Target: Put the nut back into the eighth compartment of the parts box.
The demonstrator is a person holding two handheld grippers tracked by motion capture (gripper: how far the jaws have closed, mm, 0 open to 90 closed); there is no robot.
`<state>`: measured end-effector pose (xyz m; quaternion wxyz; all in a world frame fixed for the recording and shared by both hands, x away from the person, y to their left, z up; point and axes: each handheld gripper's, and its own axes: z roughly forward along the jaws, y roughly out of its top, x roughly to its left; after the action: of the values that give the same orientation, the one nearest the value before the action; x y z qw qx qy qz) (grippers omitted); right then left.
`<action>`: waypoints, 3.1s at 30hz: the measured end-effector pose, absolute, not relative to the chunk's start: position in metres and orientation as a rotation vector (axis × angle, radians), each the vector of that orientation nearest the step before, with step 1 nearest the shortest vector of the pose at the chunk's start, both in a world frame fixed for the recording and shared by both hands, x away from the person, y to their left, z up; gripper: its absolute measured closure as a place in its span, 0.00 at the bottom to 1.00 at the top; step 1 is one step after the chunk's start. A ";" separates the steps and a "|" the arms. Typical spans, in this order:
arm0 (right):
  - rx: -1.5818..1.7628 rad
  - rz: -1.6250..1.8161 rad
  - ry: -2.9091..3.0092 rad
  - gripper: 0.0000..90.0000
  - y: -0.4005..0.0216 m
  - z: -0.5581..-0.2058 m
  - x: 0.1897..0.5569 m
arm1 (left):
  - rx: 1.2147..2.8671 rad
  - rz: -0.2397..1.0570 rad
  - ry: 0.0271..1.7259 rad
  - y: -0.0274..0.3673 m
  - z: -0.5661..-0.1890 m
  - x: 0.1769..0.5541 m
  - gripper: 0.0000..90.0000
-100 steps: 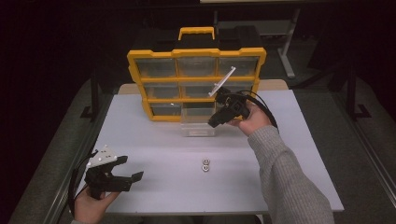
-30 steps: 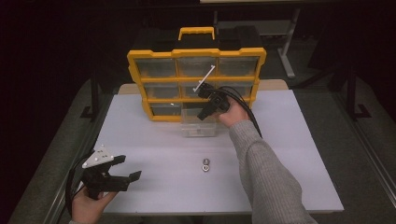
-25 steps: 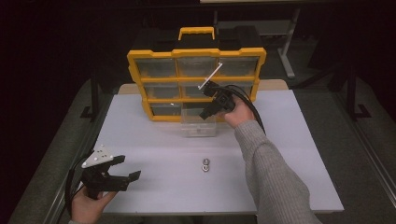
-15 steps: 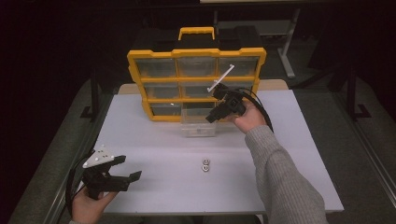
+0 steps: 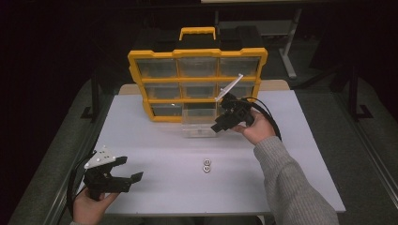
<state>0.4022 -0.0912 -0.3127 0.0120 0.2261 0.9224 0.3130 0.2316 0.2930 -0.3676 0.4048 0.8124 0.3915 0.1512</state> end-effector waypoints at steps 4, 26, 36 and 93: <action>0.707 0.977 2.883 0.63 -0.093 -0.320 0.397 | 2.051 0.381 0.990 0.293 -0.368 0.232 0.19; 0.722 0.939 2.914 0.59 -0.092 -0.353 0.379 | 2.053 0.383 0.981 0.291 -0.368 0.232 0.19; 0.705 0.930 2.947 0.60 -0.084 -0.373 0.374 | 2.055 0.383 0.978 0.290 -0.368 0.232 0.19; 0.514 0.817 3.091 0.68 -0.046 -0.427 0.333 | 2.049 0.386 0.977 0.292 -0.365 0.231 0.19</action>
<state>0.3335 -0.0456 -0.4272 -0.0480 0.1585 0.9535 0.2520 0.2309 0.2917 -0.3647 0.4073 0.8127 0.3875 0.1533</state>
